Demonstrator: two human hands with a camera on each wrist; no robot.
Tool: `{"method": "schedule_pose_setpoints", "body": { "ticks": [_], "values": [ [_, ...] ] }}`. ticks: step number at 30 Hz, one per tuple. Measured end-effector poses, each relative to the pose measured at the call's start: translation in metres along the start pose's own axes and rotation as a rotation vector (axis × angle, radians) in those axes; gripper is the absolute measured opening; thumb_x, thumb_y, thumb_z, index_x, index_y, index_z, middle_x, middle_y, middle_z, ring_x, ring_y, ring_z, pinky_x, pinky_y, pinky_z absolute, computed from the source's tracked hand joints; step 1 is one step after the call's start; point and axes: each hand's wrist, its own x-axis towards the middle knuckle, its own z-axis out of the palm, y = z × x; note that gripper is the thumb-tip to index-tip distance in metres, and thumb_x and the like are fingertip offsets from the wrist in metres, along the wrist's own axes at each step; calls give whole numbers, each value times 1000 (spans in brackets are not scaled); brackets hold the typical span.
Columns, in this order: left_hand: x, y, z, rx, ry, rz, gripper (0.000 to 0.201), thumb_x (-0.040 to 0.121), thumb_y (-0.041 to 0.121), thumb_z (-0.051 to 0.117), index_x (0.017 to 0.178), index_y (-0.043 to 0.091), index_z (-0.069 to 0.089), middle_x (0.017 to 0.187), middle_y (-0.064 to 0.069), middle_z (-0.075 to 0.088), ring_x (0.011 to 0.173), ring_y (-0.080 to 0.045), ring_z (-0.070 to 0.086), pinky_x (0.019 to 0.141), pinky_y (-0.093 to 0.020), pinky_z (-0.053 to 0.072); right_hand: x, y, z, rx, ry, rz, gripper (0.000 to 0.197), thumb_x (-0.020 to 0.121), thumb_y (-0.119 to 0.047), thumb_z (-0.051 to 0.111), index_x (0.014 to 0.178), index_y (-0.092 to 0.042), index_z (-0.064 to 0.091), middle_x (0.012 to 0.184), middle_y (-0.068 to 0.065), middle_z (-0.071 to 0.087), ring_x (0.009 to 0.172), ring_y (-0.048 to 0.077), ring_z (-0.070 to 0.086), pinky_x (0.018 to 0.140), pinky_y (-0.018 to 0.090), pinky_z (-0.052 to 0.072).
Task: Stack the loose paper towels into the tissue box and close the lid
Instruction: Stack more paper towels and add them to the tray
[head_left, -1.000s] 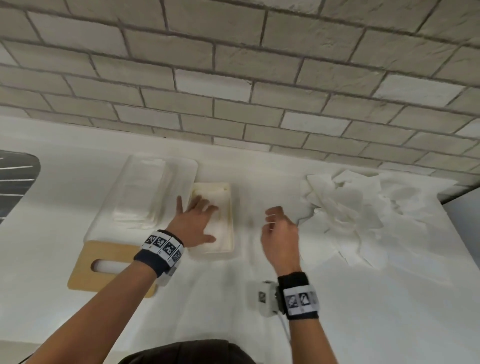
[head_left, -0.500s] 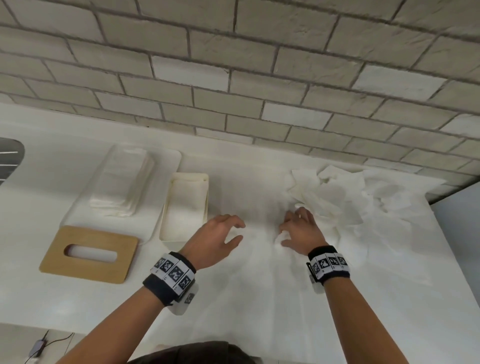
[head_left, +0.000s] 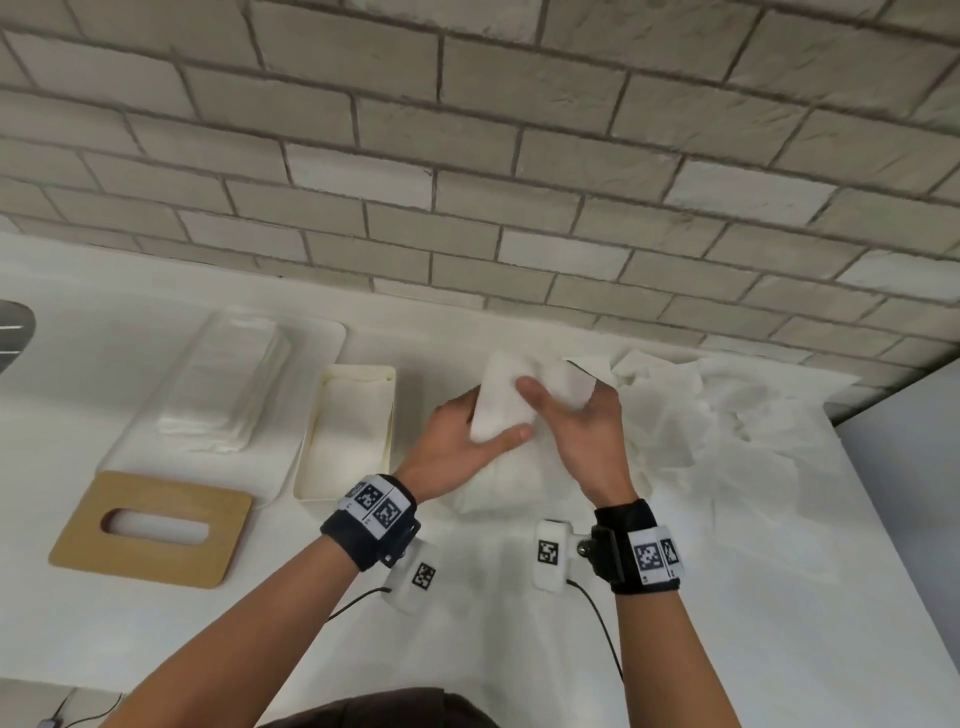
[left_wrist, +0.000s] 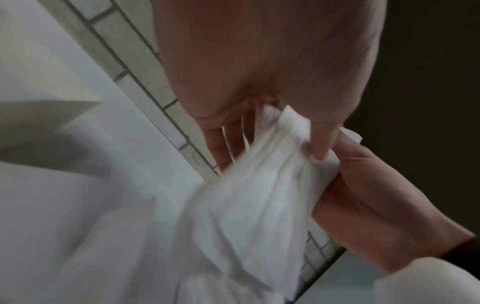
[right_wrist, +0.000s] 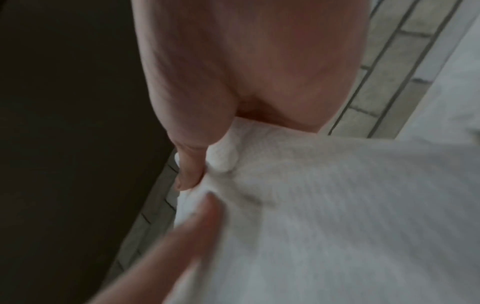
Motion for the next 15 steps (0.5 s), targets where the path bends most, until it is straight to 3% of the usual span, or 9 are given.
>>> {"method": "schedule_pose_setpoints", "body": {
  "ticks": [2, 5, 8, 10, 11, 13, 14, 15],
  "values": [
    [3, 7, -1, -119, 90, -17, 32, 98, 42, 76, 126, 25, 74, 116, 12, 80, 108, -4, 75, 102, -43, 60, 0, -7, 6, 101, -17, 12, 26, 95, -32, 83, 116, -17, 74, 111, -3, 81, 107, 15, 77, 94, 37, 60],
    [1, 11, -6, -307, 166, -58, 22, 100, 35, 74, 121, 28, 75, 117, 11, 80, 110, -9, 76, 102, -42, 60, -4, 5, 12, 73, 77, 40, 44, 91, -45, 85, 124, -22, 66, 117, -9, 77, 112, 14, 74, 98, 41, 60],
    [-2, 10, -19, -347, 230, -68, 22, 97, 32, 78, 118, 25, 75, 113, 9, 81, 107, -11, 77, 98, -41, 62, -15, 18, 24, 70, 136, 51, 34, 88, -41, 89, 97, -20, 63, 91, -7, 72, 83, 19, 68, 78, 43, 59],
    [-6, 7, -30, -351, 249, -78, 24, 97, 32, 78, 119, 20, 75, 113, 7, 81, 107, -12, 77, 97, -40, 63, -22, 22, 39, 49, 141, 64, 44, 90, -38, 87, 77, -16, 52, 67, -10, 51, 65, 15, 47, 66, 38, 45],
    [-8, 4, -36, -362, 243, -86, 25, 100, 33, 74, 120, 18, 75, 114, 6, 81, 108, -15, 77, 96, -39, 63, -25, 22, 47, 45, 155, 70, 46, 91, -39, 86, 73, -15, 51, 63, -9, 48, 62, 16, 45, 64, 37, 43],
    [-15, -2, -52, -396, 222, -99, 29, 106, 36, 64, 123, 16, 74, 117, 3, 81, 111, -19, 77, 95, -39, 63, -28, 17, 64, 99, 157, 103, 39, 95, -42, 82, 74, -16, 63, 67, -4, 64, 65, 22, 60, 67, 40, 53],
    [-19, -5, -63, -413, 220, -104, 32, 108, 38, 60, 125, 14, 74, 118, 1, 81, 112, -20, 77, 96, -41, 62, -29, 13, 73, 141, 151, 119, 41, 97, -41, 80, 70, -17, 62, 64, -7, 62, 63, 18, 59, 65, 34, 51],
    [-22, -9, -74, -429, 232, -115, 35, 108, 39, 58, 126, 13, 73, 120, -1, 80, 113, -22, 77, 97, -44, 61, -30, 10, 82, 161, 157, 127, 51, 99, -39, 78, 62, -19, 49, 58, -10, 47, 57, 13, 45, 59, 28, 40]
  ]
}}
